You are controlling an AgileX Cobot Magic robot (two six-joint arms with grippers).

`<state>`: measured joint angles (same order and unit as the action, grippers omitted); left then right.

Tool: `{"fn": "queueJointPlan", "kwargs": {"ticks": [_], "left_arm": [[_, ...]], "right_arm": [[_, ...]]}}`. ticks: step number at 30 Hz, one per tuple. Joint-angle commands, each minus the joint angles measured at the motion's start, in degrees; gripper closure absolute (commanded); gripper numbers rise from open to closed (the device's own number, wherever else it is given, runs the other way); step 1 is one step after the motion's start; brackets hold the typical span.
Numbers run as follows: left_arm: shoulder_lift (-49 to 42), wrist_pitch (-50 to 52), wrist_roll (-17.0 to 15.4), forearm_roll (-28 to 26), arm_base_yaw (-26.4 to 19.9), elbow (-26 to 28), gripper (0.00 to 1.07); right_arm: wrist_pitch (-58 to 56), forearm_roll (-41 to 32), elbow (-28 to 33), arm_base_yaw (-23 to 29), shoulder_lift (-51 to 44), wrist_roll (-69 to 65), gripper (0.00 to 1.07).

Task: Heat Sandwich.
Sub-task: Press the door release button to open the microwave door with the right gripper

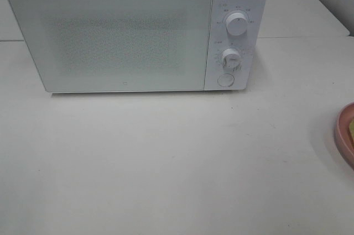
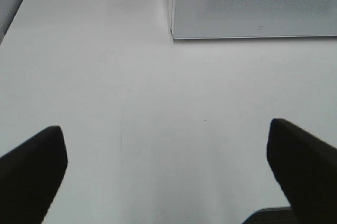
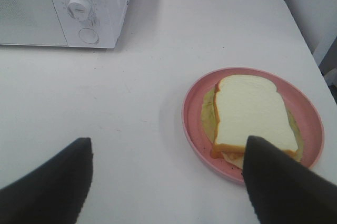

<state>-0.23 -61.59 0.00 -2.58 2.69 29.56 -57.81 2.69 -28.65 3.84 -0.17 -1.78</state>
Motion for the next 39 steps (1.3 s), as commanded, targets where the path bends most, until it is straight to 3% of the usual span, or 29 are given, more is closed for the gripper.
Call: {"fn": "queueJointPlan", "kwargs": {"ticks": [1,19,39], "left_arm": [[-1.5,0.5,0.0,-0.3,-0.2,0.0,0.09],[-1.5,0.5,0.0,-0.3,-0.2,0.0,0.09],[-1.5,0.5,0.0,-0.3,-0.2,0.0,0.09]], "right_arm": [[0.6,-0.2,0.1,-0.3,-1.5,0.1,0.31],[2.3,-0.2,-1.3,-0.3,-0.1,-0.9,0.31],[12.9,-0.2,-1.3,-0.3,15.9,-0.8,0.31]]}}
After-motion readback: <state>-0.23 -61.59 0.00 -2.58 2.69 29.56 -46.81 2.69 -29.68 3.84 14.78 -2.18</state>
